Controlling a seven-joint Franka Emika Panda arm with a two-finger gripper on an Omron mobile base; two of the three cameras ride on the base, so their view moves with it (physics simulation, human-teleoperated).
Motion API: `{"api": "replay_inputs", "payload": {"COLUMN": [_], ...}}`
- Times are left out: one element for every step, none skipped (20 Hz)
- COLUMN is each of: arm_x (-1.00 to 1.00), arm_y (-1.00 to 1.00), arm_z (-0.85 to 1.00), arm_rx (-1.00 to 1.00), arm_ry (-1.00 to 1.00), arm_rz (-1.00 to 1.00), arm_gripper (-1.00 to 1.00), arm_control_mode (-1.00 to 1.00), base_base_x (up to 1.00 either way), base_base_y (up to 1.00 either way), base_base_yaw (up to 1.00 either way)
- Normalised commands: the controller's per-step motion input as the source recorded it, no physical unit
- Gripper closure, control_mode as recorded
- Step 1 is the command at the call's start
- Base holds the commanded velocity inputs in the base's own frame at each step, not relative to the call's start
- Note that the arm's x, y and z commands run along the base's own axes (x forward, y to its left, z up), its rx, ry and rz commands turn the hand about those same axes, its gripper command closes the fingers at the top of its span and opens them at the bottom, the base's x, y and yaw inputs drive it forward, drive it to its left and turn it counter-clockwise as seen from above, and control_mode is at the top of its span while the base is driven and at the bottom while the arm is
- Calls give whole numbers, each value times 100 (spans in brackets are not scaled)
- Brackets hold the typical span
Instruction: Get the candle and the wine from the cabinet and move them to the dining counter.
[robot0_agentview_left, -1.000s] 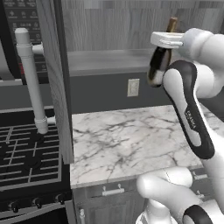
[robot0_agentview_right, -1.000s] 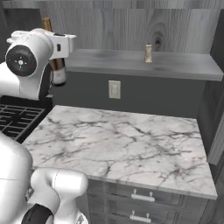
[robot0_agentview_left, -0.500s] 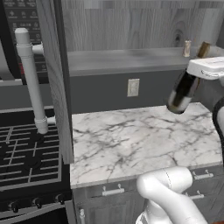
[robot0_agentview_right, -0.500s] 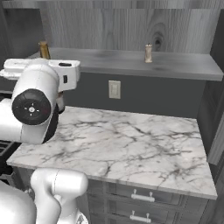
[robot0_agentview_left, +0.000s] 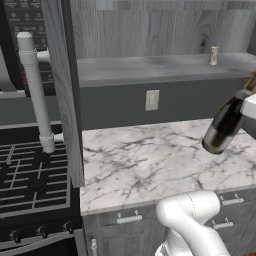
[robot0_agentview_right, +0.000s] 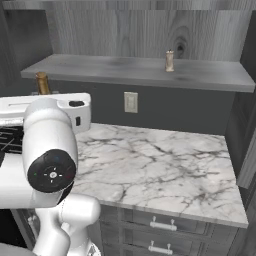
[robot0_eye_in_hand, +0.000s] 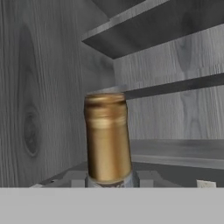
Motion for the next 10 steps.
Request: {"api": "replay_inputs", "payload": {"arm_x": [0,0,0,-3,-9,-7,-1,0,0,0], "arm_y": [0,0,0,0,0,0,0,0,0,7], "arm_z": [0,0,0,0,-2,-5,-12,-19,-23,-23], "arm_rx": [0,0,0,0,0,0,0,0,0,-8], "arm_ry": [0,0,0,0,0,0,0,0,2,0], "arm_rz": [0,0,0,0,0,0,0,0,0,0], "arm_gripper": [100,100,100,100,100,100,100,100,100,100], "arm_control_mode": [-100,-100,-100,-100,-100,-100,-100,-100,-100,-100], "base_base_x": [0,0,0,0,0,0,0,0,0,0], "base_base_y": [0,0,0,0,0,0,0,0,0,0], "base_base_yaw": [0,0,0,0,0,0,0,0,0,0]}}
